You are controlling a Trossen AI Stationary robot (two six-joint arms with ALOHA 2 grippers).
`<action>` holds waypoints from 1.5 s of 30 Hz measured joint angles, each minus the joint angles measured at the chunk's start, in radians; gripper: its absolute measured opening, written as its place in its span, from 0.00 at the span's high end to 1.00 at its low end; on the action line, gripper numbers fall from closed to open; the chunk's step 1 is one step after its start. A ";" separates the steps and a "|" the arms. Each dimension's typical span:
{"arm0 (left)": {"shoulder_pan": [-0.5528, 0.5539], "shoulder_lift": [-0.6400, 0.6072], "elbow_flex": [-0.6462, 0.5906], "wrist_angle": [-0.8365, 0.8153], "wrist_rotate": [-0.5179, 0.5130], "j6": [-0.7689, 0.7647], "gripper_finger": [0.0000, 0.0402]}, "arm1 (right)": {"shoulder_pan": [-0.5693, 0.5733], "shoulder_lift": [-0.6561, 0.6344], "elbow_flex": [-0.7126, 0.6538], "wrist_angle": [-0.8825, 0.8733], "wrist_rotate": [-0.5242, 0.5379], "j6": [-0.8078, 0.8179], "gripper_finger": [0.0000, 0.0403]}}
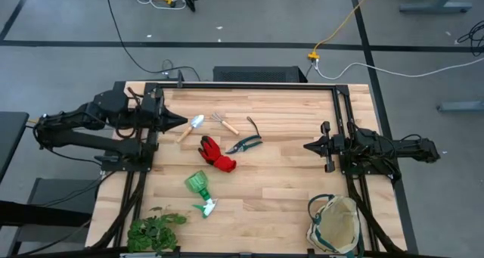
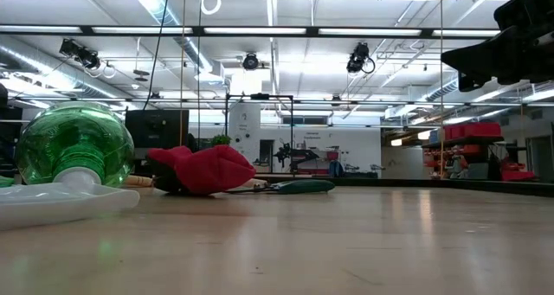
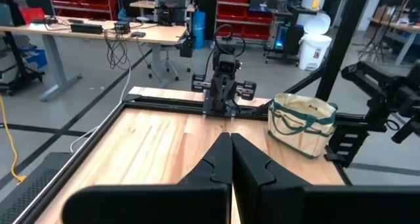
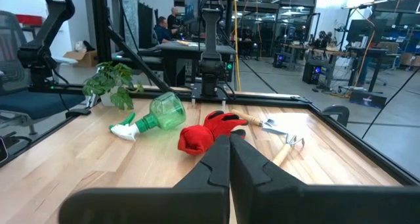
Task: Pick & Place Garden tools in Gardening bag
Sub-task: Put the green spray into the gardening bag
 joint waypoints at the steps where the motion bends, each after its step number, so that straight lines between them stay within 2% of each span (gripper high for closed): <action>1: 0.000 0.004 0.003 0.004 0.003 0.001 1.00 | 0.000 0.000 0.000 0.000 0.000 0.000 1.00; 18: 0.000 0.013 0.003 -0.005 0.025 0.045 1.00 | 0.000 0.000 0.000 0.000 0.000 0.000 1.00; 27: 0.000 0.017 0.003 -0.059 0.071 0.085 1.00 | 0.000 0.000 0.000 0.000 0.000 0.000 1.00; 40: -0.001 0.089 0.001 -0.120 0.298 0.132 1.00 | 0.000 0.000 0.000 0.000 0.000 0.000 1.00; 45: -0.010 0.111 0.002 -0.133 0.352 0.133 1.00 | 0.000 0.000 0.000 0.000 0.000 0.000 1.00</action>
